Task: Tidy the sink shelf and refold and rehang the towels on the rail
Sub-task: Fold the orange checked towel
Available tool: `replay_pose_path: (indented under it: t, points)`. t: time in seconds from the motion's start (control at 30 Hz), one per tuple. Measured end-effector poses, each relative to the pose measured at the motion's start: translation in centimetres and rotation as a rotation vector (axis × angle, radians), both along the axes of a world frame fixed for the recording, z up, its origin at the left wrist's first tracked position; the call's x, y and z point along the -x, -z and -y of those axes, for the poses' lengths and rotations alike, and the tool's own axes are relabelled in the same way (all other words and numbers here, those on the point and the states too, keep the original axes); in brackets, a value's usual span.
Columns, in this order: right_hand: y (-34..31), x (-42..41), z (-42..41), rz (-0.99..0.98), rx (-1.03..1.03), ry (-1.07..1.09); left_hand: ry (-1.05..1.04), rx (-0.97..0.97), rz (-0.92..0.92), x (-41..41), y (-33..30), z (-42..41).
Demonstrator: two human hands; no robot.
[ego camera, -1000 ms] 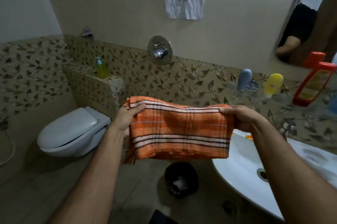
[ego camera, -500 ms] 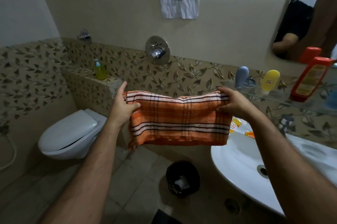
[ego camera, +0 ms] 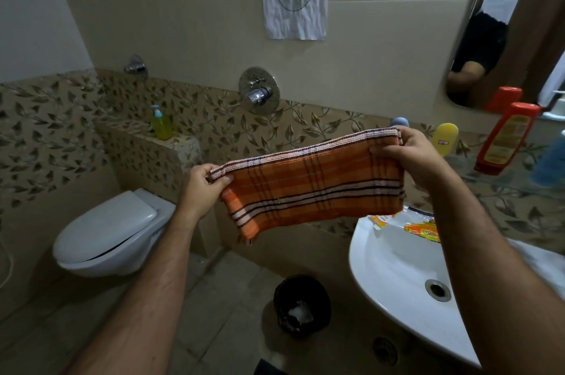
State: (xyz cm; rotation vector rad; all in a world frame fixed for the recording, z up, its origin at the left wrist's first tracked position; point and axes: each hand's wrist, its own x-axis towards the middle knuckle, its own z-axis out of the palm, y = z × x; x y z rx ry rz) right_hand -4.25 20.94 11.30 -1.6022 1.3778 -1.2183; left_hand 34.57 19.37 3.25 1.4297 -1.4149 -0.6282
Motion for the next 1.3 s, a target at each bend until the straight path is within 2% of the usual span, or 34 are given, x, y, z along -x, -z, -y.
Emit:
replay_pose_path:
  t: [0.07, 0.23, 0.3, 0.47, 0.57, 0.63, 0.77, 0.83, 0.9, 0.97, 1.03, 1.13, 1.23, 1.3]
  points:
    - [-0.3, -0.8, -0.3, 0.038, 0.029, -0.044, -0.03, -0.064, 0.019, 0.3, 1.7, 0.5]
    - [-1.5, -3.4, -0.8, -0.135, 0.116, -0.049, -0.078, -0.23, 0.087, 3.0, 3.8, 0.7]
    - [-1.8, -4.5, -0.9, -0.24, 0.131, -0.068, 0.019, -0.237, 0.058, 4.5, 3.7, 0.5]
    - [-1.2, -6.6, -0.8, -0.483, 0.074, -0.13, 0.5, -0.215, -0.085, 10.2, 2.1, -0.1]
    - [-0.7, -6.7, -0.8, -0.568, 0.124, -0.118, 0.537, -0.134, -0.198, 14.0, 1.1, -0.1]
    - [-0.7, -5.5, -0.8, -0.619, 0.062, -0.116, 0.512, -0.107, -0.283, 15.7, 0.8, 0.1]
    - [-0.5, -1.7, -1.6, -0.72, -0.256, -0.152, 0.485, -0.131, -0.441, 16.8, 1.7, 0.9]
    - [-0.3, -0.3, -1.8, -0.621, -0.259, -0.133, 0.473, -0.154, -0.432, 17.3, 2.2, 1.5]
    - [-0.3, 0.0, -1.9, -0.461, -0.238, -0.124, 0.412, -0.13, -0.346, 18.3, 2.3, 1.5]
    - [-0.4, 0.0, -1.5, -0.343, -0.215, -0.103, 0.262, 0.007, -0.197, 19.7, 2.0, 1.2]
    - [-0.5, 0.2, -0.9, -0.296, -0.178, -0.016, 0.16, 0.117, -0.152, 21.2, 1.1, 0.5]
    - [-1.3, 1.0, -0.1, -0.237, -0.104, 0.158, 0.453, 0.079, -0.303, 23.8, -1.0, -1.1]
    - [-2.3, 1.9, 0.2, -0.119, -0.041, 0.236, 0.699, 0.029, -0.186, 26.5, -2.6, -2.1]
    - [-3.1, 2.8, -0.1, -0.018, -0.039, 0.24, 0.688, 0.011, -0.153, 28.1, -3.2, -2.0]
